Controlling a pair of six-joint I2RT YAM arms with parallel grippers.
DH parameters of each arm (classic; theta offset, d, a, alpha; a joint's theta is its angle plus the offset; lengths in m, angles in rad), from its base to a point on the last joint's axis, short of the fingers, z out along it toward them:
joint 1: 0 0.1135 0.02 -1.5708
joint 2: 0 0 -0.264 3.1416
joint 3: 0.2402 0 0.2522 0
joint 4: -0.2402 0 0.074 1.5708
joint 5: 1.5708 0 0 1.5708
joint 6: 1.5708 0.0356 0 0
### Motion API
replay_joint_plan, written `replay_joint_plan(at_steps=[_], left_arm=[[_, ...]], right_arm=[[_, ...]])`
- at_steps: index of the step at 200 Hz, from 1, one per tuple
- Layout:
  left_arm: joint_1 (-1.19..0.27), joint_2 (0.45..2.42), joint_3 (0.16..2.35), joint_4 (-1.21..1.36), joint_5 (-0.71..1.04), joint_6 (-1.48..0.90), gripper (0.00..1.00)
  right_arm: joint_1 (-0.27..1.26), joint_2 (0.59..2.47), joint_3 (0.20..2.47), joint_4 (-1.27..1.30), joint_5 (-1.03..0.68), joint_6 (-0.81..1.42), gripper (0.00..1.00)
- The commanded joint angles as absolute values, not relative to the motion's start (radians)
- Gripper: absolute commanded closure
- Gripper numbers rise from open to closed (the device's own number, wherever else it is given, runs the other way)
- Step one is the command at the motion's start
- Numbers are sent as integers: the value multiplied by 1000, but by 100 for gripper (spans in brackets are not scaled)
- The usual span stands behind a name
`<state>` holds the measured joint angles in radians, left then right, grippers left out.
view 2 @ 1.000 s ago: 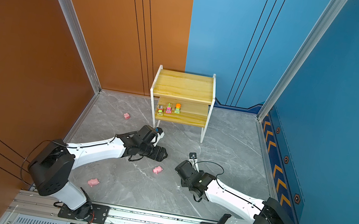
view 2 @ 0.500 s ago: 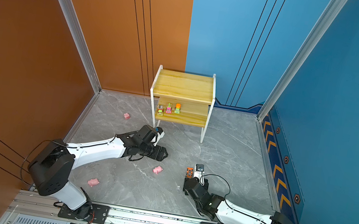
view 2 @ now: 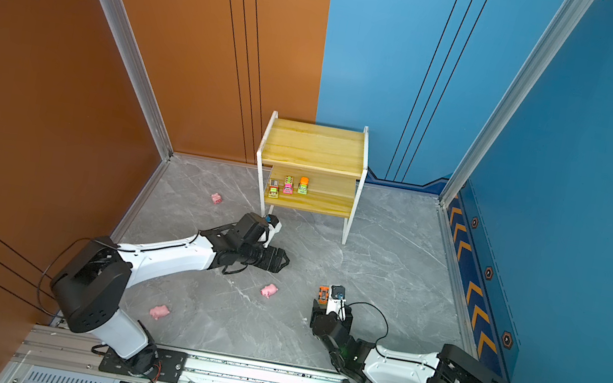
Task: Place and organize the plastic toys onto the shelf
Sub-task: 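Close right gripper on the orange truck and lift it, then raise the orange truck with right gripper while left gripper moves beside it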
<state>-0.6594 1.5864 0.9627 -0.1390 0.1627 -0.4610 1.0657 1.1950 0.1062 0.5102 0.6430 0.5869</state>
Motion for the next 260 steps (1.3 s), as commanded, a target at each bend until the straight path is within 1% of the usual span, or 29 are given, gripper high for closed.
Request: replay_joint_plan(at_steps=[1,42,74,82,104,114,131,147,184,202,217,221,239,260], left_arm=[[-647,1597,946,-119,185,-464,17],[-643,1605,946,-111,191,-468,17],[-642,1605,948,-110,193,-470,17],[-643,1606,950,-110,193,-470,17],[-641,1601,951,-109,196,-471,17],[-640,1598,949,-105,199,-471,17],[-644,1589,939,-81,208,-468,17],[-649,1578,933,-57,211,-469,17],[-666,1583,938,-3,236,-500,18],[-682,1590,939,20,241,-499,18],[-696,1598,940,37,245,-499,18],[-698,1600,940,42,249,-500,17],[-700,1589,937,90,277,-518,18],[-702,1580,944,156,328,-559,17]], right_arm=[[1053,1239,111,587,665,569,34],[1007,1319,120,636,609,579,40],[977,1358,132,670,564,563,51],[973,1363,133,688,553,555,55],[966,1344,143,674,520,534,63],[964,1323,143,671,500,518,65],[942,1250,147,623,432,504,67],[910,1143,167,503,374,499,69],[793,822,178,221,217,486,70],[733,666,169,103,164,484,73],[709,551,164,22,140,494,72],[675,526,167,3,129,499,71],[615,465,193,-66,53,520,69],[560,479,240,-90,-34,548,69]])
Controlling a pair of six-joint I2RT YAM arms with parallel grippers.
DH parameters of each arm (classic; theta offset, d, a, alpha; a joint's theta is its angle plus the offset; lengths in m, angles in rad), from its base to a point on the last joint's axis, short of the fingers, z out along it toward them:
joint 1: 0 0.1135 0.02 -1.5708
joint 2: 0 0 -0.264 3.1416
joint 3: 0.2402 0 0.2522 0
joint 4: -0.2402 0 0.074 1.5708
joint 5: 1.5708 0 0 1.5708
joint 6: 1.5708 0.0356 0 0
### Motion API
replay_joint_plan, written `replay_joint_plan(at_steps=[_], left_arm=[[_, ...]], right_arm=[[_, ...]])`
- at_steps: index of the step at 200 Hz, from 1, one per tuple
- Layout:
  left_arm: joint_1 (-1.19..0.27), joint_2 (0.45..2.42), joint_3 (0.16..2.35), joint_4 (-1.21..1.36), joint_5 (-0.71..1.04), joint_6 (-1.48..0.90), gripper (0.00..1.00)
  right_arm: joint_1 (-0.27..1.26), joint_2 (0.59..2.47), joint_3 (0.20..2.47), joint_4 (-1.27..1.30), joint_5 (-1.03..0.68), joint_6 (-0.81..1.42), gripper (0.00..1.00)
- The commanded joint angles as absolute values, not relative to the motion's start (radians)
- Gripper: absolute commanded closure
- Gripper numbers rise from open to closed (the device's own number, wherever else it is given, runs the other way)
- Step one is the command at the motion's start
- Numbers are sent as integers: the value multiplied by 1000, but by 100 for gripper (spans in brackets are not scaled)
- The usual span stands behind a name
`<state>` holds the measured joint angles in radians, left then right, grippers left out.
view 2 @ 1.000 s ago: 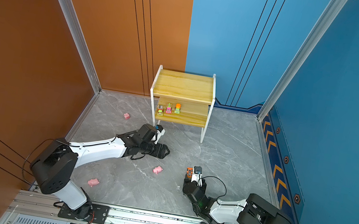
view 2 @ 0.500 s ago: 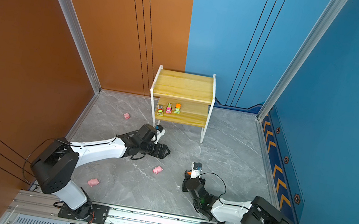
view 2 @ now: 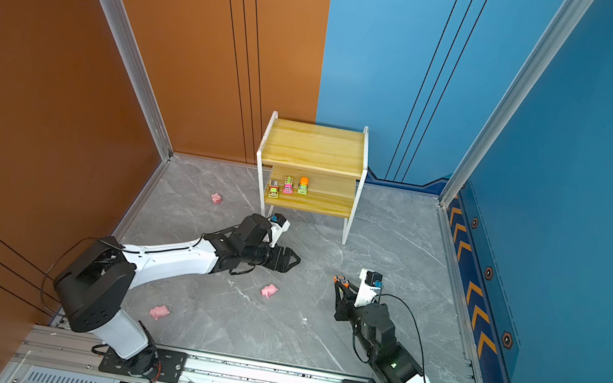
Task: Place and organize the plastic toys onto the shelf
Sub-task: 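Raise the orange truck with right gripper while left gripper moves beside it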
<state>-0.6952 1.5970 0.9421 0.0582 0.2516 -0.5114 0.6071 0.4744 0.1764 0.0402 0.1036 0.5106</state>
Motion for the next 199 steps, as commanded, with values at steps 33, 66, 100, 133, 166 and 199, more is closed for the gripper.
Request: replay_joint_plan(at_steps=[33,66,100,133,166,199], left_arm=[[-723,1559,931,284,380,-634,18],[-752,1524,913,316,408,-546,18],[-786,1505,867,338,404,-407,19],[-793,1505,825,366,398,-318,20],[-827,1511,816,370,379,-235,20],[-878,1559,796,437,374,-139,20]], right_arm=[[516,599,342,-112,-127,619,69],[492,767,494,-231,-211,658,71],[488,852,594,-341,-226,673,71],[458,877,639,-417,-242,684,71],[454,900,664,-475,-239,677,71],[447,908,677,-502,-253,691,71]])
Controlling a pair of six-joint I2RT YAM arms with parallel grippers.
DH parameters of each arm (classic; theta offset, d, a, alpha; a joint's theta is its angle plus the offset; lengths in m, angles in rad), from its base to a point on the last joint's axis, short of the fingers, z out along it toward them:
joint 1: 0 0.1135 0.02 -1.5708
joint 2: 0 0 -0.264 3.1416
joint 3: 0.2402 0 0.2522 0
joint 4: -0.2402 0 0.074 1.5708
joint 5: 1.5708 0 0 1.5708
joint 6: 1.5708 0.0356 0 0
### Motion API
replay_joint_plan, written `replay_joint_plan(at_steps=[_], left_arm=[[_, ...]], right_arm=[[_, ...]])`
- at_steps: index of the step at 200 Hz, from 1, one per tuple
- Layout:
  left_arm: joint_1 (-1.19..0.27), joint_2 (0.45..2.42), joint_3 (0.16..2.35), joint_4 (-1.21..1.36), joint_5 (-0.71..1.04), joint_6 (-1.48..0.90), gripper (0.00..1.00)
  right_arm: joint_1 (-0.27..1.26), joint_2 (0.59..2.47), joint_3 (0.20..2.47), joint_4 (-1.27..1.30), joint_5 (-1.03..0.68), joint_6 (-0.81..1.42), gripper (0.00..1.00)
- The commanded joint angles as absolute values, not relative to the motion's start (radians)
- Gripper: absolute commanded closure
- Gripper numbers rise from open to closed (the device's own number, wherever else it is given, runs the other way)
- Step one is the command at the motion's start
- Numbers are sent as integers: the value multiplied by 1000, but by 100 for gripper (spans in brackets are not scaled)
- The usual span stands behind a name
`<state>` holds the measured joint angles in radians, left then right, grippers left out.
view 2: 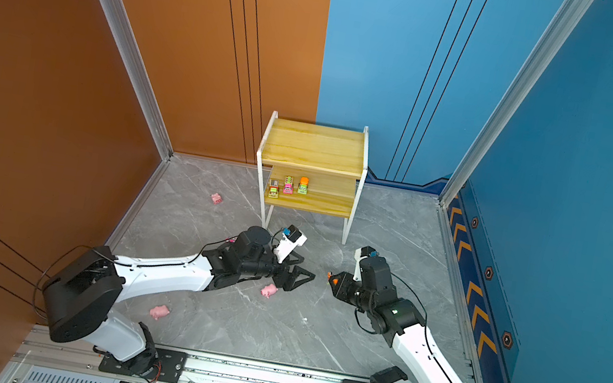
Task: Place and organize the plastic toys onto the shelf
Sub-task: 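Raise the orange truck with right gripper while left gripper moves beside it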
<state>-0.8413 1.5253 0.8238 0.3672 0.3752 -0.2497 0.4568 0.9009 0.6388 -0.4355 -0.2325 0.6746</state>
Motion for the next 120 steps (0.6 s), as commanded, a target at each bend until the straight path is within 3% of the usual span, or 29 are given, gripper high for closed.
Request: replay_joint_plan(at_steps=[1,120], left_arm=[[-878,1560,794,440,374,-137,20],[-893,1737,817,663,392,-45,18]], right_arm=[[447,909,678,-502,-254,691,71],[427,940,719,-546,-330,725,71]])
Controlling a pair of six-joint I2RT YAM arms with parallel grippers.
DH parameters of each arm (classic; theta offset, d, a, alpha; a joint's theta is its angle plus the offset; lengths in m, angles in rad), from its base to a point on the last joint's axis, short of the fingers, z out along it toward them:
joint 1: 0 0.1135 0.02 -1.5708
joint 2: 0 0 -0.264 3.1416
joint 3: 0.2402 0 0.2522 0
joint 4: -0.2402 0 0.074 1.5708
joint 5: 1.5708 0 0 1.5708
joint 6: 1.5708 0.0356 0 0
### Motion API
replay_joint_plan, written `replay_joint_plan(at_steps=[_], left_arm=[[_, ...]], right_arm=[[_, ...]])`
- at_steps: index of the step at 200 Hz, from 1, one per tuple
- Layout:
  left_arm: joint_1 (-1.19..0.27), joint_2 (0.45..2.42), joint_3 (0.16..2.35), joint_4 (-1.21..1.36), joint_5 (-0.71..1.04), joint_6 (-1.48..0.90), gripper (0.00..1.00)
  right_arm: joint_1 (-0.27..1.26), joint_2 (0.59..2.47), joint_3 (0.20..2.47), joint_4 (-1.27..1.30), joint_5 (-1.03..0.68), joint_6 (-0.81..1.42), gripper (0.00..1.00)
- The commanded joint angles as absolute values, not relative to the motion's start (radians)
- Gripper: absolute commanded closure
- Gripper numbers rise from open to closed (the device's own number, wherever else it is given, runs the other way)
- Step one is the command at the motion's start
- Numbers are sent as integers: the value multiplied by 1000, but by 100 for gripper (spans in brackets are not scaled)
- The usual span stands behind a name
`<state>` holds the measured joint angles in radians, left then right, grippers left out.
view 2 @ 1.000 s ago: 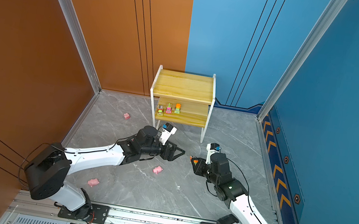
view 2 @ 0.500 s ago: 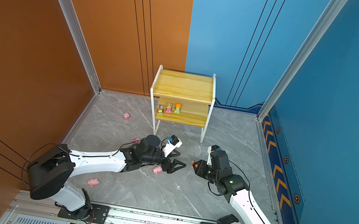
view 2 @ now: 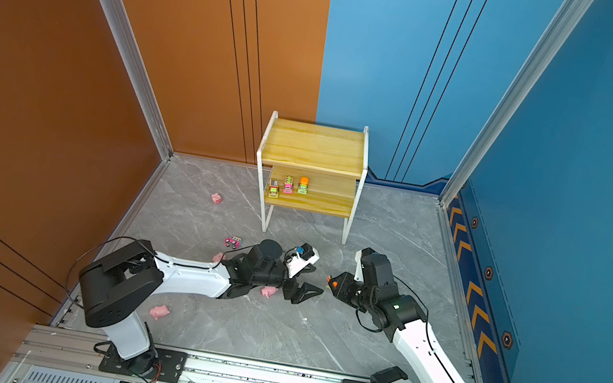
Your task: Place and organize the plastic toys onto the shelf
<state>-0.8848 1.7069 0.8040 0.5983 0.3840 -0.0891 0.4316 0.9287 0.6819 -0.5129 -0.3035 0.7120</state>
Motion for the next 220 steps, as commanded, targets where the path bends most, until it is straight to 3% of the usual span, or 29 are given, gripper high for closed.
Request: replay_joint_plan(at_steps=[1,163,220], left_arm=[[-893,1738,819,664,392,-43,18],[-944,1822,926,676,422,8,17],[-972,1807,919,676,410,-15,23]], right_arm=[[427,940,720,-546,-330,725,71],[426,980,767,-551,-321,723,71],[426,1002,772,-551,-265,717,71]])
